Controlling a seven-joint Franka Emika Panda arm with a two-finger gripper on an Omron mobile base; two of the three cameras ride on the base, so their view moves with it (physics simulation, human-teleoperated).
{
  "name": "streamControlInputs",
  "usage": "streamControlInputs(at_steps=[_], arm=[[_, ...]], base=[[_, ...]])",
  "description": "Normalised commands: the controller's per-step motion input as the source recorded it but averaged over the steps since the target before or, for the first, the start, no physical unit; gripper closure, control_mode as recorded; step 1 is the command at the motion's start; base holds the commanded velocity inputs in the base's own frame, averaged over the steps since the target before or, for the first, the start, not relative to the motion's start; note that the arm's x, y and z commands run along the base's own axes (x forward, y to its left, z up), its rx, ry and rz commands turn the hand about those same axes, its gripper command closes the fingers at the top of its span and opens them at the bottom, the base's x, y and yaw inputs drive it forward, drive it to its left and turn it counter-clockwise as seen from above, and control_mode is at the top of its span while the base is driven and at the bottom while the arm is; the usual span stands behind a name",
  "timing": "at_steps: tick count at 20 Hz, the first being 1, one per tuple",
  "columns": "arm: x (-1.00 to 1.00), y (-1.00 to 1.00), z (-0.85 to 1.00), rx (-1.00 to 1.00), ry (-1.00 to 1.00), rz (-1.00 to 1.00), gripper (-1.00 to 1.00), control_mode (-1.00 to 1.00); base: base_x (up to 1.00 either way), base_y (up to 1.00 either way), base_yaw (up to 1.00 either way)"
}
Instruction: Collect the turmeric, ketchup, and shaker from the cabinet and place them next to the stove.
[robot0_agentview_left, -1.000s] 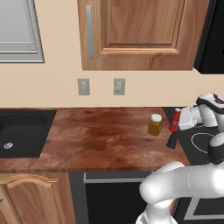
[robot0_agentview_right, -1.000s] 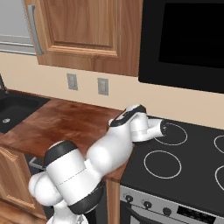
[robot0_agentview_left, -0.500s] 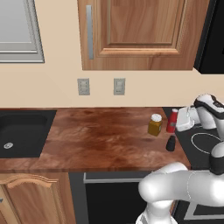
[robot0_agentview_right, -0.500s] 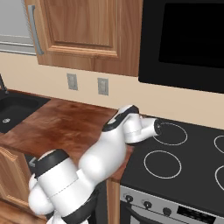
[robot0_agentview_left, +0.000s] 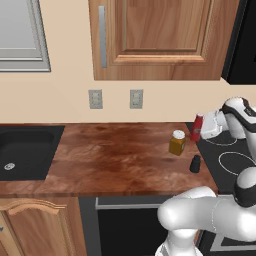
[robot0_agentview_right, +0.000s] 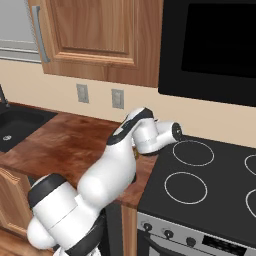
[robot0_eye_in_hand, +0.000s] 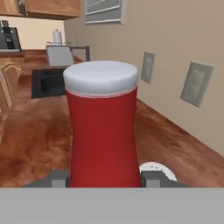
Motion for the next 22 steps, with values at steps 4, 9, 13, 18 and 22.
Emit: streamControlInputs(at_steps=[4,9,13,18,22], arm=[[0.23,0.00,0.00,-0.01,0.00,0.00,1.00,-1.00],[0.22,-0.13,-0.19,0.00,0.00,0.00,1.00,-1.00],[0.09,-0.33,-0.09,0.00,-0.01,0.00,1.00,-1.00],[0.00,-0.45,-0.02,0.00,-0.02,0.01,1.00,-1.00],[0.02,-0.24,-0.18,0.00,0.00,0.00,1.00,-1.00]], base=[[0.00,0.00,0.00],[0.00,0.00,0.00],[0.00,0.00,0.00],[0.00,0.00,0.00],[0.00,0.00,0.00]])
